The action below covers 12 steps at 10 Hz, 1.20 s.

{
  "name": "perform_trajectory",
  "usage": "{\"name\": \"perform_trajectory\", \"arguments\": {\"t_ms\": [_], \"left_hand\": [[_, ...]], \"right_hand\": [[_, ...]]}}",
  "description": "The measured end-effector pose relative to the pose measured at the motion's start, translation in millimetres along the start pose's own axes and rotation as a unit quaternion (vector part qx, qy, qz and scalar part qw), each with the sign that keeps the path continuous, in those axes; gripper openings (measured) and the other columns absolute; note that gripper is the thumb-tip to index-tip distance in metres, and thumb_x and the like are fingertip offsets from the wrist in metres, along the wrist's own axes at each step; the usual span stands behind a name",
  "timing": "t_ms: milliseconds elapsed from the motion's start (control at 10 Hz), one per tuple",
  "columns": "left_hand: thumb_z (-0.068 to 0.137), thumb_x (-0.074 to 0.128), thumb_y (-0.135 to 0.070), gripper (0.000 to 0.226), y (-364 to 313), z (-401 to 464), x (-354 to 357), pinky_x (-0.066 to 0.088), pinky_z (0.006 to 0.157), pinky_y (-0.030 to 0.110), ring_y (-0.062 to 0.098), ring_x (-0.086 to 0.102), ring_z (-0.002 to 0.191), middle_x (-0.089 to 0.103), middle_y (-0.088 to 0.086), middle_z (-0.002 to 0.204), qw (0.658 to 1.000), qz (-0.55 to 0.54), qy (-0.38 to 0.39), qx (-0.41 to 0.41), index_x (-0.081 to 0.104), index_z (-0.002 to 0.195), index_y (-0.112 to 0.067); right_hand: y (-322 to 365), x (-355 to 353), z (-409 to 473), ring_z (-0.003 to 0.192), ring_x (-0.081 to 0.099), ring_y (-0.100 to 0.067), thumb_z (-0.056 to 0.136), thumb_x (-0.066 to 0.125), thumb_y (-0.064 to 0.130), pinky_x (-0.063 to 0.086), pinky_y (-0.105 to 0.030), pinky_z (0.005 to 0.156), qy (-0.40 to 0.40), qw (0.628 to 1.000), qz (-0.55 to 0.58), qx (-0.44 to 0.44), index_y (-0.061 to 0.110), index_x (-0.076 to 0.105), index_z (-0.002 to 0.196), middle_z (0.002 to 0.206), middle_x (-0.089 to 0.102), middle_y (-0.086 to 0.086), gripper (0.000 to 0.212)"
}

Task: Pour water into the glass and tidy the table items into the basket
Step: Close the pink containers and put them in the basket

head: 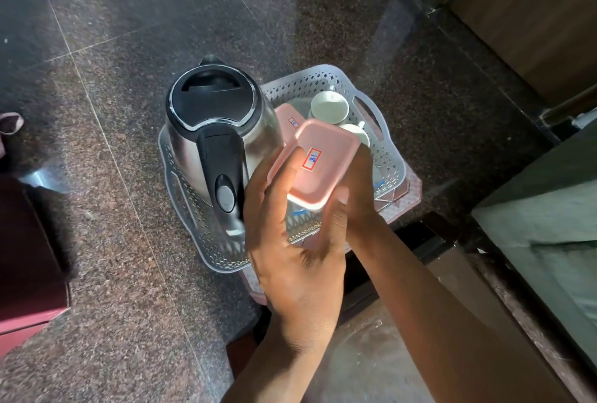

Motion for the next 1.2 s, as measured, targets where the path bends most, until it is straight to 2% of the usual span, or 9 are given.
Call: {"name": "perform_trajectory", "arguments": {"t_ms": [100,300,400,600,700,800,900,1100,1200], "left_hand": [[0.093,0.082,-0.002,0.055,16.6,-3.8,-1.9,0.052,0.116,0.063,0.036,0.060,0.145,0.063,0.016,0.148,0.999,0.001,0.004,-0.035,0.063,0.144,0.005],[0.098,0.078,-0.012,0.052,28.4,-9.5,0.3,0.052,0.116,0.059,0.034,0.062,0.143,0.063,0.016,0.149,0.997,-0.008,0.036,-0.070,0.062,0.147,-0.004],[0.097,0.077,-0.011,0.057,38.6,-15.2,0.9,0.053,0.116,0.058,0.032,0.066,0.138,0.066,0.016,0.148,0.990,-0.046,0.043,-0.128,0.058,0.150,-0.006],[0.095,0.073,-0.007,0.061,42.7,-18.6,2.4,0.053,0.109,0.024,0.018,0.069,0.129,0.068,0.020,0.143,0.981,-0.084,0.076,-0.157,0.053,0.153,0.001],[0.095,0.071,-0.006,0.065,45.6,-21.4,2.8,0.052,0.119,0.044,0.024,0.067,0.135,0.066,0.022,0.146,0.978,-0.096,0.086,-0.167,0.049,0.156,0.001],[0.095,0.075,-0.011,0.075,48.2,-24.9,3.8,0.041,0.131,0.053,0.019,0.057,0.151,0.059,0.011,0.161,0.977,-0.092,0.086,-0.172,0.044,0.162,-0.002],[0.095,0.074,-0.031,0.084,48.6,-27.2,4.1,0.036,0.134,0.036,0.011,0.047,0.159,0.051,0.004,0.170,0.978,-0.077,0.090,-0.171,0.040,0.166,-0.005],[0.105,0.055,-0.045,0.069,40.0,-38.1,-0.5,0.039,0.130,0.033,0.015,0.050,0.157,0.054,0.002,0.168,0.973,0.149,0.158,-0.081,0.050,0.163,-0.009],[0.105,0.045,-0.052,0.070,45.9,-46.7,3.4,0.037,0.130,0.033,0.019,0.052,0.156,0.055,0.001,0.167,0.948,0.215,0.214,-0.099,0.053,0.163,-0.013]], "right_hand": [[12.0,-26.0,4.2,0.086,0.064,-0.012,0.082,0.066,-0.023,0.058,-0.031,0.081,-0.048,0.991,-0.083,-0.090,-0.009,0.076,0.108,0.097,0.078,-0.021,0.031],[9.4,-37.8,-11.6,0.129,0.068,-0.028,0.084,0.049,-0.028,0.055,-0.034,0.109,0.092,0.987,0.099,-0.081,0.004,0.060,0.143,0.134,0.072,-0.021,0.068],[14.4,-34.5,-26.0,0.129,0.065,-0.032,0.081,0.051,-0.022,0.052,-0.041,0.110,0.174,0.969,0.150,-0.094,0.004,0.053,0.149,0.141,0.066,-0.026,0.073],[4.8,-35.6,-38.2,0.113,0.069,-0.015,0.090,0.061,-0.015,0.056,-0.029,0.097,0.214,0.961,0.146,-0.095,-0.004,0.067,0.125,0.116,0.076,-0.005,0.037],[3.2,-38.6,-41.2,0.110,0.070,-0.014,0.089,0.067,-0.013,0.056,-0.027,0.096,0.222,0.959,0.150,-0.091,0.000,0.069,0.116,0.110,0.076,0.000,0.030],[3.9,-46.7,-41.3,0.110,0.070,-0.015,0.088,0.071,-0.009,0.056,-0.027,0.096,0.200,0.962,0.162,-0.089,0.004,0.069,0.112,0.110,0.076,-0.002,0.027],[-2.0,-57.8,-34.8,0.108,0.072,-0.015,0.084,0.077,-0.003,0.059,-0.031,0.096,0.122,0.979,0.142,-0.078,0.010,0.071,0.110,0.110,0.076,-0.003,0.029],[-16.5,-64.4,-29.9,0.101,0.074,-0.020,0.079,0.090,0.007,0.063,-0.043,0.094,-0.086,0.987,-0.107,-0.086,0.023,0.076,0.100,0.109,0.074,-0.003,0.030],[-15.8,-49.4,-31.8,0.095,0.068,-0.017,0.078,0.091,0.019,0.061,-0.036,0.090,-0.122,0.962,-0.218,-0.113,0.029,0.076,0.104,0.112,0.067,-0.004,0.031]]}}
Point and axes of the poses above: each hand's wrist, its own z-axis towards the middle knuckle, its own x-axis out of the palm, y = z × x, the point moved 10 cm from there along z, towards the middle knuckle
